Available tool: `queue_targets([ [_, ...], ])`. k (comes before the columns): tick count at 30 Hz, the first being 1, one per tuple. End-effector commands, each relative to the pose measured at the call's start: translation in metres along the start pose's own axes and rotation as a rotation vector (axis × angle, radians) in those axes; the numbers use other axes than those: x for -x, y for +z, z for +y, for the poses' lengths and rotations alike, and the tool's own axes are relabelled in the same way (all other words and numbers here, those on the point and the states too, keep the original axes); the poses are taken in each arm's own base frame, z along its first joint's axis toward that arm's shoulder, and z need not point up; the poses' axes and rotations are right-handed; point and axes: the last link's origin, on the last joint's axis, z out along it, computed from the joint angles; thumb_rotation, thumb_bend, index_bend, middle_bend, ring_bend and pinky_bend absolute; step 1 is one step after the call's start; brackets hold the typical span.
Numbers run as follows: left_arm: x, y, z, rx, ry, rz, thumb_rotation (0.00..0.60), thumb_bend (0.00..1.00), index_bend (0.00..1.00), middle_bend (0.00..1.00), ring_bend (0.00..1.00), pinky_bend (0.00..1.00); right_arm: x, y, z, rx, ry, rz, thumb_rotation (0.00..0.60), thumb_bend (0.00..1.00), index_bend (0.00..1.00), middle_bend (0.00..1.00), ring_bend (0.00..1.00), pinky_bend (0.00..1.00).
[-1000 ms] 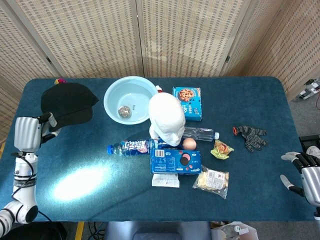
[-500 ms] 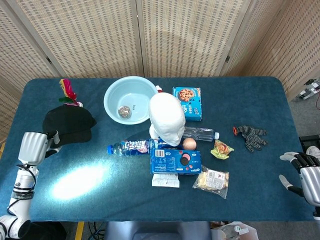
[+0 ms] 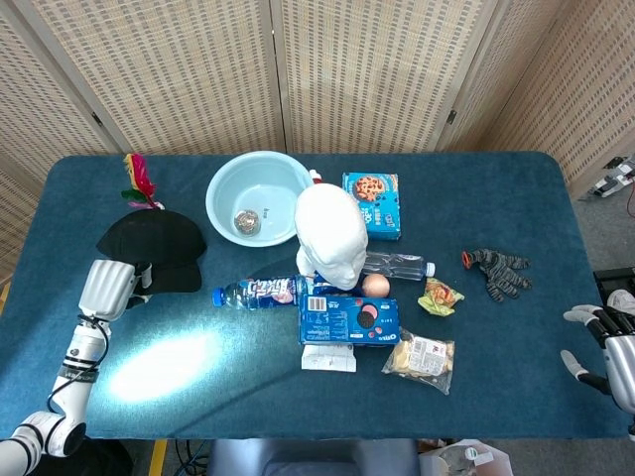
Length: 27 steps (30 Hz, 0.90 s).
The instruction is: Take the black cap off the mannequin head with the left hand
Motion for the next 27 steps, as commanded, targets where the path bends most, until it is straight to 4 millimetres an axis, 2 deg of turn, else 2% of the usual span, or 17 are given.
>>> queue_targets([
  [1, 0.008, 0.004, 0.002, -0.03, 0.041, -0.071, 0.6, 0.29, 0.62, 0.96, 1.0, 1.0, 0.0, -0.001, 0.0, 0.001, 0.0, 0.002, 0.6, 0.26, 0.37, 0.32, 0.25, 0.3],
  [3, 0.009, 0.004, 0.001, -0.061, 0.064, -0.121, 0.6, 0.29, 0.55, 0.94, 1.0, 1.0, -0.001, -0.002, 0.001, 0.004, 0.0, 0.003, 0.6, 0.26, 0.37, 0.32, 0.25, 0.3],
  [5, 0.008, 0.002, 0.001, -0.088, 0.08, -0.168, 0.6, 0.28, 0.45, 0.9, 0.99, 1.0, 0.0, -0.002, 0.001, 0.007, 0.0, 0.002, 0.6, 0.26, 0.37, 0.32, 0.25, 0.31],
  [12, -0.008, -0.012, -0.001, -0.174, 0.169, -0.307, 0.6, 0.27, 0.11, 0.81, 0.94, 1.0, 0.0, -0.001, 0.0, 0.004, 0.0, 0.001, 0.6, 0.26, 0.37, 0.32, 0.25, 0.3],
  [14, -0.013, -0.016, 0.0, -0.19, 0.178, -0.323, 0.6, 0.25, 0.04, 0.79, 0.92, 1.0, 0.001, 0.0, 0.0, 0.002, 0.001, 0.0, 0.6, 0.26, 0.37, 0.32, 0.25, 0.3],
  [18, -0.022, -0.028, 0.002, -0.221, 0.182, -0.338, 0.6, 0.21, 0.0, 0.74, 0.85, 1.0, 0.002, 0.001, 0.0, 0.0, 0.002, -0.002, 0.6, 0.26, 0.37, 0.32, 0.25, 0.3],
  [24, -0.029, -0.04, 0.002, -0.253, 0.198, -0.348, 0.6, 0.14, 0.0, 0.51, 0.59, 0.98, 0.001, 0.0, 0.0, 0.0, 0.002, 0.003, 0.6, 0.26, 0.37, 0.32, 0.25, 0.3],
  [27, -0.029, -0.044, 0.003, -0.265, 0.195, -0.373, 0.6, 0.13, 0.0, 0.4, 0.48, 0.89, 0.0, -0.001, 0.001, 0.003, 0.002, 0.004, 0.6, 0.26, 0.37, 0.32, 0.25, 0.3],
])
